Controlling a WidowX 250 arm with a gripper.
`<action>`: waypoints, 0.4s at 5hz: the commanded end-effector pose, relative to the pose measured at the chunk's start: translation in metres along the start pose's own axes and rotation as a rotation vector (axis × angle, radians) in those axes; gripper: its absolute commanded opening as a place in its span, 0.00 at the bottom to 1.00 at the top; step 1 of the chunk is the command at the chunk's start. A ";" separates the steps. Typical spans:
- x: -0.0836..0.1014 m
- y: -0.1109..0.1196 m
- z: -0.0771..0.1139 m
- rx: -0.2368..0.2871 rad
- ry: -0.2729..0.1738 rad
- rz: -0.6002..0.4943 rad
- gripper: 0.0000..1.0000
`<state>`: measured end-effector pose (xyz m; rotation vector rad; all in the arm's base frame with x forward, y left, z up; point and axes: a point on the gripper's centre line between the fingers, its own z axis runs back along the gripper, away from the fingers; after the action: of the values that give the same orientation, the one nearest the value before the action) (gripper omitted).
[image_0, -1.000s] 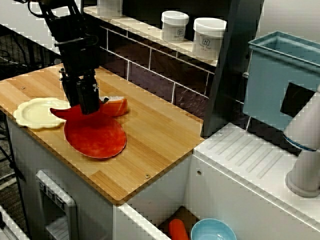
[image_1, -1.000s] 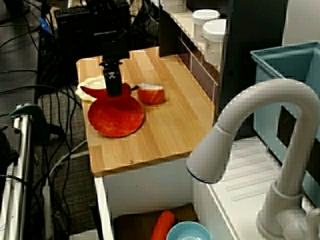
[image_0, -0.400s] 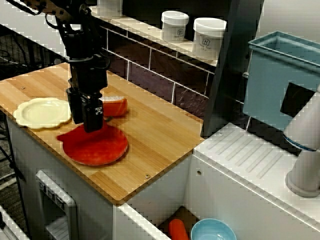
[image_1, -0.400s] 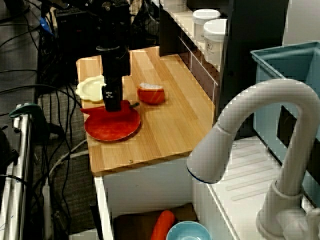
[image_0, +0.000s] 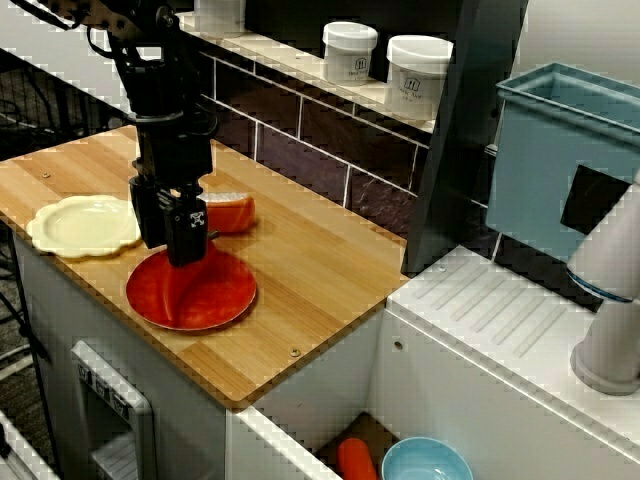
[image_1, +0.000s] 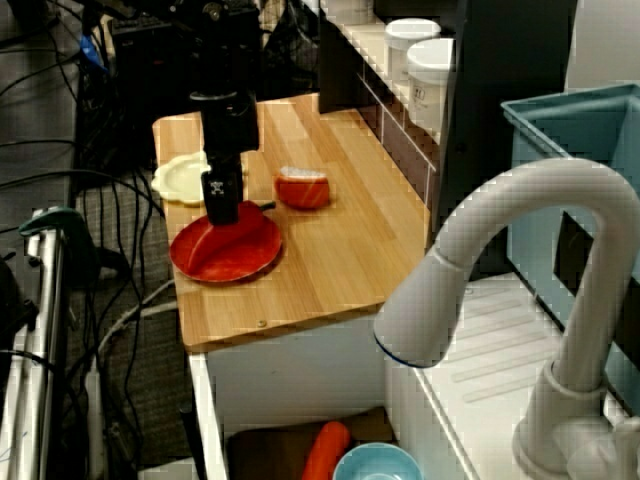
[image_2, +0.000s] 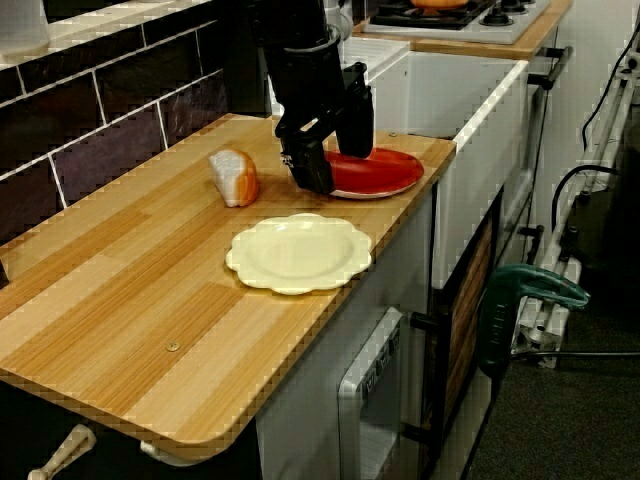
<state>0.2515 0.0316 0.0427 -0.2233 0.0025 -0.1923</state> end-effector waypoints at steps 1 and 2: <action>0.000 -0.014 0.018 0.058 -0.109 -0.025 1.00; -0.003 -0.028 0.014 0.077 -0.116 -0.040 1.00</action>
<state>0.2405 0.0066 0.0569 -0.1717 -0.0833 -0.2144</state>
